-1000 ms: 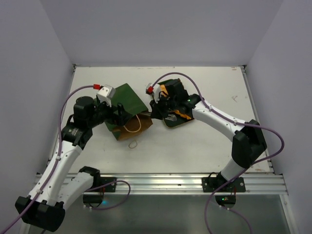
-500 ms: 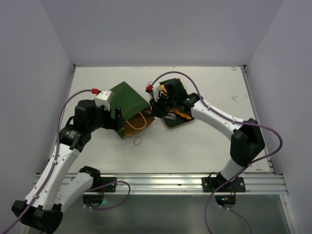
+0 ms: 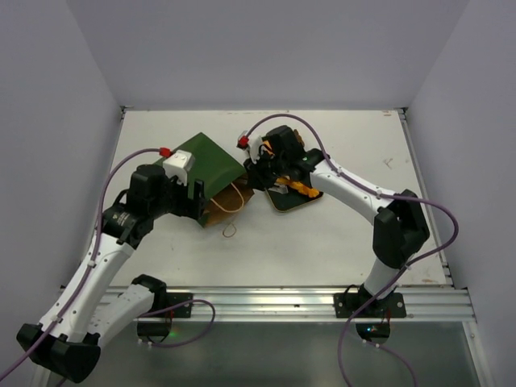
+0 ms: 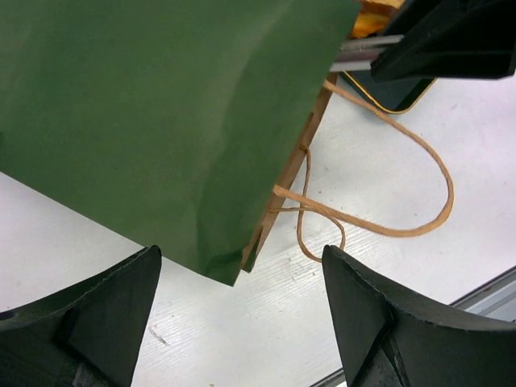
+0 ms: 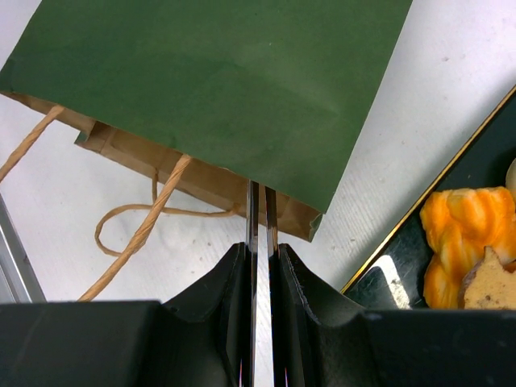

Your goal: Take the fake bread out of the paper bag

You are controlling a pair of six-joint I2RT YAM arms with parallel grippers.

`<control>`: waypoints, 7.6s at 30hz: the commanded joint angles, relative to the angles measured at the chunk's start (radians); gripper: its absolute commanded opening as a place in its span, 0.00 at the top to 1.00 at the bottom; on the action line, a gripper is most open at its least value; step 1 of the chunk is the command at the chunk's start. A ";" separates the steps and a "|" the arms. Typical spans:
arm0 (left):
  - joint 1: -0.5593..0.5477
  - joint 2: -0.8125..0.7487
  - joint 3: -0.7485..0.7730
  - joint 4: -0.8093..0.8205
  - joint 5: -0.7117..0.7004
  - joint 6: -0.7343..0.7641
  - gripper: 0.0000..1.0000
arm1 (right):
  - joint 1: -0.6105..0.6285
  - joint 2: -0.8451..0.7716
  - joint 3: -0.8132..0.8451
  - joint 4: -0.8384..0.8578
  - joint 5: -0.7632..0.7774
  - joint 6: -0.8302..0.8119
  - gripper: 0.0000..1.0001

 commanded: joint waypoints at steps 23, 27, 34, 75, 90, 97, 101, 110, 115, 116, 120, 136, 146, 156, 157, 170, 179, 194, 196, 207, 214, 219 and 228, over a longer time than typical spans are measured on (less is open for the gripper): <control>-0.200 0.274 0.135 0.104 -0.470 0.021 0.59 | -0.012 0.010 0.100 0.020 -0.061 0.041 0.94; -0.200 0.279 0.130 0.123 -0.493 0.045 0.77 | -0.010 0.004 0.091 0.018 -0.073 0.032 0.94; -0.200 0.246 0.130 0.146 -0.450 0.056 1.00 | -0.010 -0.019 0.024 0.038 -0.052 -0.118 0.94; -0.200 0.065 -0.060 0.174 -0.194 0.163 1.00 | 0.318 -0.117 -0.382 0.569 0.578 -0.899 0.68; -0.200 0.039 -0.061 0.159 -0.174 0.168 1.00 | 0.338 -0.099 -0.382 0.607 0.583 -0.947 0.57; -0.200 0.030 -0.051 0.150 -0.173 0.182 1.00 | 0.350 -0.094 -0.382 0.589 0.575 -0.971 0.55; -0.200 0.032 -0.044 0.139 -0.172 0.188 1.00 | 0.352 -0.105 -0.385 0.561 0.559 -0.979 0.55; -0.200 0.024 -0.040 0.133 -0.150 0.192 1.00 | 0.362 -0.103 -0.383 0.510 0.531 -0.991 0.54; -0.202 0.022 -0.040 0.131 -0.143 0.194 1.00 | 0.369 -0.106 -0.380 0.498 0.534 -0.987 0.54; -0.200 0.022 -0.040 0.131 -0.140 0.194 1.00 | 0.369 -0.103 -0.380 0.501 0.540 -0.987 0.54; -0.200 0.019 -0.040 0.133 -0.128 0.194 1.00 | 0.370 -0.076 -0.362 0.518 0.568 -0.984 0.54; -0.200 0.005 -0.043 0.130 -0.085 0.189 1.00 | 0.370 -0.028 -0.337 0.552 0.655 -0.959 0.52; -0.200 0.001 -0.047 0.133 -0.076 0.188 1.00 | 0.370 -0.031 -0.311 0.532 0.666 -0.941 0.52; -0.202 -0.010 -0.058 0.136 -0.067 0.188 1.00 | 0.370 0.004 -0.293 0.492 0.675 -0.915 0.59; -0.200 -0.010 -0.057 0.136 -0.067 0.188 1.00 | 0.370 0.009 -0.290 0.489 0.680 -0.911 0.59; -0.200 -0.011 -0.069 0.150 -0.064 0.186 1.00 | 0.370 0.015 -0.263 0.418 0.681 -0.864 0.84; -0.200 -0.013 -0.090 0.166 -0.073 0.191 1.00 | 0.369 -0.073 -0.323 0.403 0.664 -0.830 0.93; -0.200 -0.031 -0.095 0.157 -0.048 0.198 1.00 | 0.356 -0.171 -0.412 0.385 0.666 -0.807 0.84; -0.200 -0.027 -0.098 0.159 -0.031 0.195 1.00 | 0.355 -0.154 -0.405 0.388 0.675 -0.821 0.71; -0.200 -0.024 -0.092 0.153 -0.022 0.189 1.00 | 0.356 -0.083 -0.359 0.423 0.706 -0.842 0.57; -0.200 -0.024 -0.094 0.154 -0.019 0.192 1.00 | 0.355 -0.080 -0.352 0.434 0.713 -0.838 0.55; -0.200 -0.024 -0.092 0.154 -0.016 0.191 1.00 | 0.355 -0.082 -0.348 0.443 0.718 -0.836 0.55; -0.200 -0.021 -0.094 0.159 -0.007 0.192 1.00 | 0.359 -0.064 -0.329 0.440 0.707 -0.844 0.53</control>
